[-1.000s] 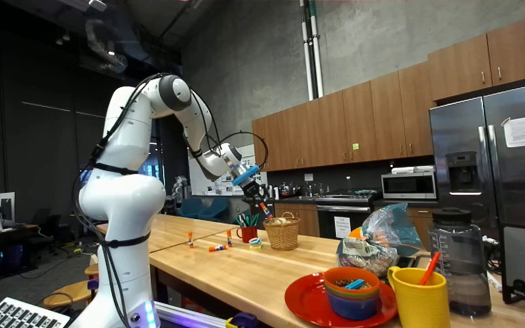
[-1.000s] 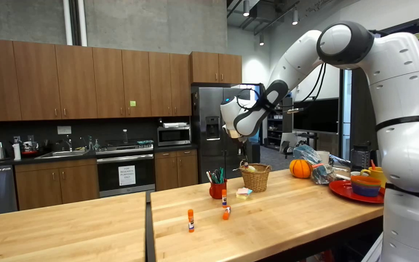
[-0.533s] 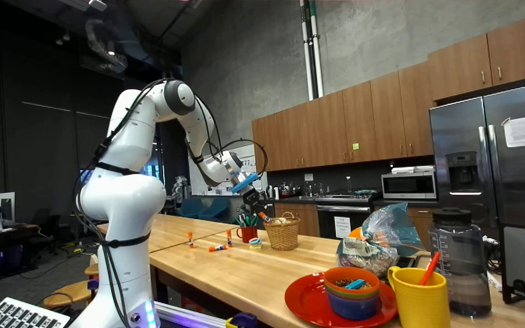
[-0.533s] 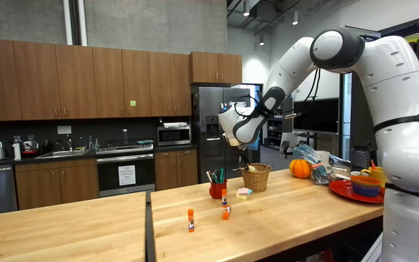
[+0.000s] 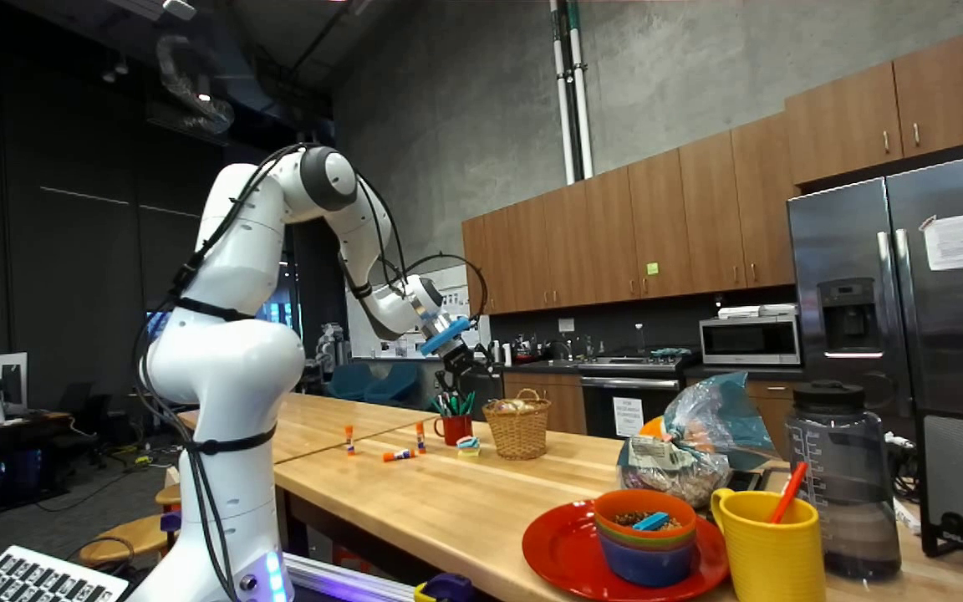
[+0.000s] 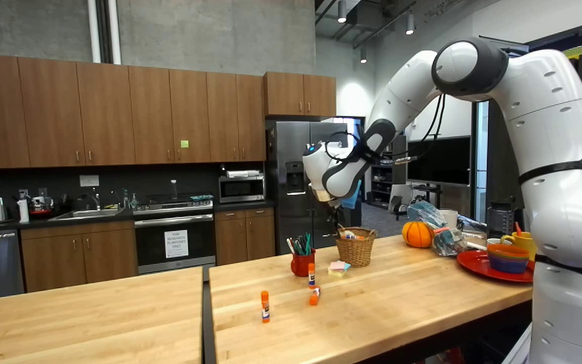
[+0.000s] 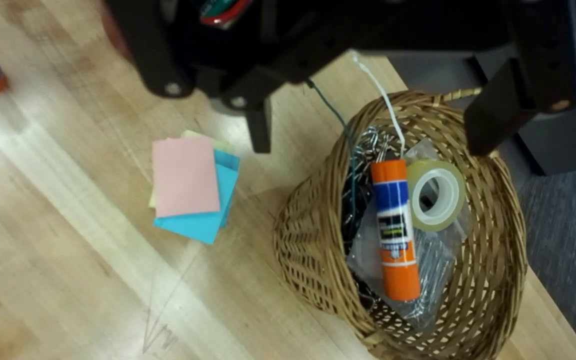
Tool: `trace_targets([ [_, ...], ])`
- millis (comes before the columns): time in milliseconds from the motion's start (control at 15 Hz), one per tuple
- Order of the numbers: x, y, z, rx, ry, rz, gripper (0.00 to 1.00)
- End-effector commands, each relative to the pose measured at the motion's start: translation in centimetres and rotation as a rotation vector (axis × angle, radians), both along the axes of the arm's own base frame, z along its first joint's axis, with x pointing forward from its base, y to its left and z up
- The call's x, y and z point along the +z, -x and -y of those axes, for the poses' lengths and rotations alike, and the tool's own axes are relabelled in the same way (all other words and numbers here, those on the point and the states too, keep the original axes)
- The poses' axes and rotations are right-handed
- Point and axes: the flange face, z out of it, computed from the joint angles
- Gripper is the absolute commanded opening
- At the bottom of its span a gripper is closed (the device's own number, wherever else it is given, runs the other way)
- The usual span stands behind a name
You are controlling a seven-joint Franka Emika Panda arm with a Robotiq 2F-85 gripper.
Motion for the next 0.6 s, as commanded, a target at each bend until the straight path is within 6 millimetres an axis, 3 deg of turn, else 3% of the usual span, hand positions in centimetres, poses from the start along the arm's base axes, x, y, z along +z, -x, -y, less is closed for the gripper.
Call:
trace_targets([
  [0, 1.7, 1.3, -1.1, -0.021, -0.065, 0.011, 1.0],
  [267, 0.5, 3.1, -2.6, -0.046, -0.187, -0.052, 1.0],
  [533, -2.4, 4.9, -3.6, -0.083, -0.273, -0.133, 1.0],
])
